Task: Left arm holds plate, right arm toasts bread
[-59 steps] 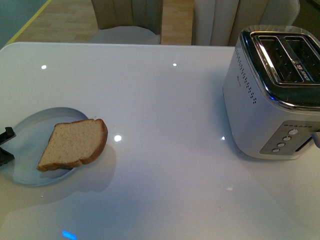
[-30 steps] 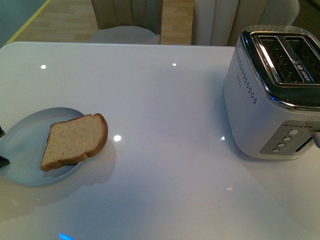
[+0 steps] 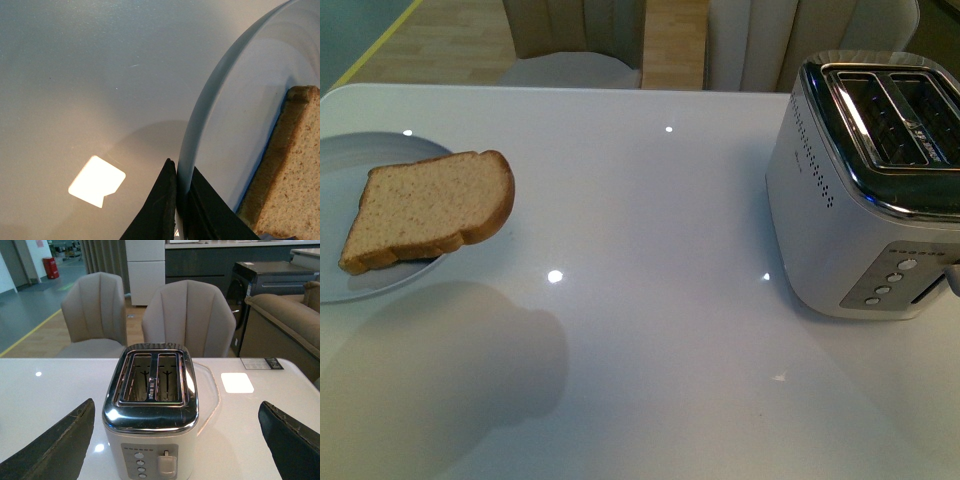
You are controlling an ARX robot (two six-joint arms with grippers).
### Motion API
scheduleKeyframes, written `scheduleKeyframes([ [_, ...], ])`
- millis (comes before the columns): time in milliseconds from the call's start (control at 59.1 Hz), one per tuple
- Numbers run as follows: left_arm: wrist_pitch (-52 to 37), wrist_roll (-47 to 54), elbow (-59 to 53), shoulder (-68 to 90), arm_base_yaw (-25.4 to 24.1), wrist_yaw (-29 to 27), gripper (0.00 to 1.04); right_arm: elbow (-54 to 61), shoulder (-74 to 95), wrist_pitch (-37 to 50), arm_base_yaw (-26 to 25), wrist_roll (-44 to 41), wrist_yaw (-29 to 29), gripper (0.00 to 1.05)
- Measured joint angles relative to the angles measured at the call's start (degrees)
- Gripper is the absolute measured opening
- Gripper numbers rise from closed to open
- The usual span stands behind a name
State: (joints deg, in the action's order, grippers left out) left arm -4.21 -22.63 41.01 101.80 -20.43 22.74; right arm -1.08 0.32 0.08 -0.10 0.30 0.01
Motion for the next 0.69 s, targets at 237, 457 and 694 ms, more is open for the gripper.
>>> scheduleKeyframes([
  [237,6.8,-8.5,-3.6,-19.0,9.7,-1.6,0.03,0.0,0.0,0.0,0.0,0.0,0.0,0.96],
  [457,10.4,-15.9,-3.9,-26.1,20.5,-6.8,0.03,0.0,0.0,0.0,0.0,0.0,0.0,0.96],
  [694,13.5,-22.6,-3.9,-28.7,31.4,-11.7,0.03,0.0,0.0,0.0,0.0,0.0,0.0,0.96],
])
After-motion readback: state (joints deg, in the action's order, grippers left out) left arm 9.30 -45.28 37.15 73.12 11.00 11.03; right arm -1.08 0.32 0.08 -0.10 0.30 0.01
